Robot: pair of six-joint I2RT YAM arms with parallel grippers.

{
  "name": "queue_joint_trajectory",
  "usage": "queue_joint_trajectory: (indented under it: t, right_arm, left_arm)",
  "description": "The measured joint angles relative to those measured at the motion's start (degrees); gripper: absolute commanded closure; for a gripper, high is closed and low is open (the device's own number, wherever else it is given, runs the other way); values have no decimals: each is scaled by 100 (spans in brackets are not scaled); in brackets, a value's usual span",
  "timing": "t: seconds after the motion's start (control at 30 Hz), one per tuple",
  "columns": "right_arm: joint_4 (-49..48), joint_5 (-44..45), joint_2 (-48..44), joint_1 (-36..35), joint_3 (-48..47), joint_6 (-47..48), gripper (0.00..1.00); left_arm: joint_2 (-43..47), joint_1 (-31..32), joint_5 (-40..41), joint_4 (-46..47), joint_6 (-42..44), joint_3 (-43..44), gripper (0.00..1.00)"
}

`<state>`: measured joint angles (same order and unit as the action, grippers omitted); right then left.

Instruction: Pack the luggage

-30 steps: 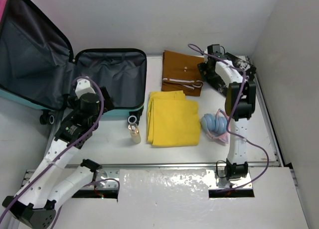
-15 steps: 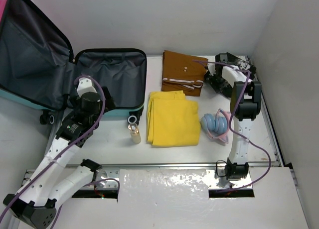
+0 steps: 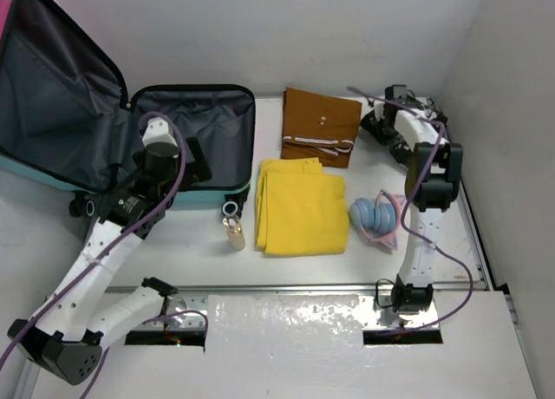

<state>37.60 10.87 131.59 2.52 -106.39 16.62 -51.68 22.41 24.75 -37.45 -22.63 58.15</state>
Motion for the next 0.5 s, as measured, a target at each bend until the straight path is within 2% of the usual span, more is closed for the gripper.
queue_joint_trajectory:
  t: [0.17,0.27,0.37,0.5]
  right_arm:
    - [-52,-378,-1185,103,83,-949,100]
    - [-162,-772,-1781,98,149,-1416,100]
    - [-479,-1191,-2293,-7,752,-1794,100]
    - [-839,-1679,-2632,-278,1755,-2144,100]
  left_arm:
    - [-426,68,-898,562,-586,553,0]
    - [-1049,404,-1349,1290,-1075,610,0]
    - [-2133,955,-1674,2074,-1381,1174,0]
    - [-4225,1292,-2256,3110,-1698,2328,0]
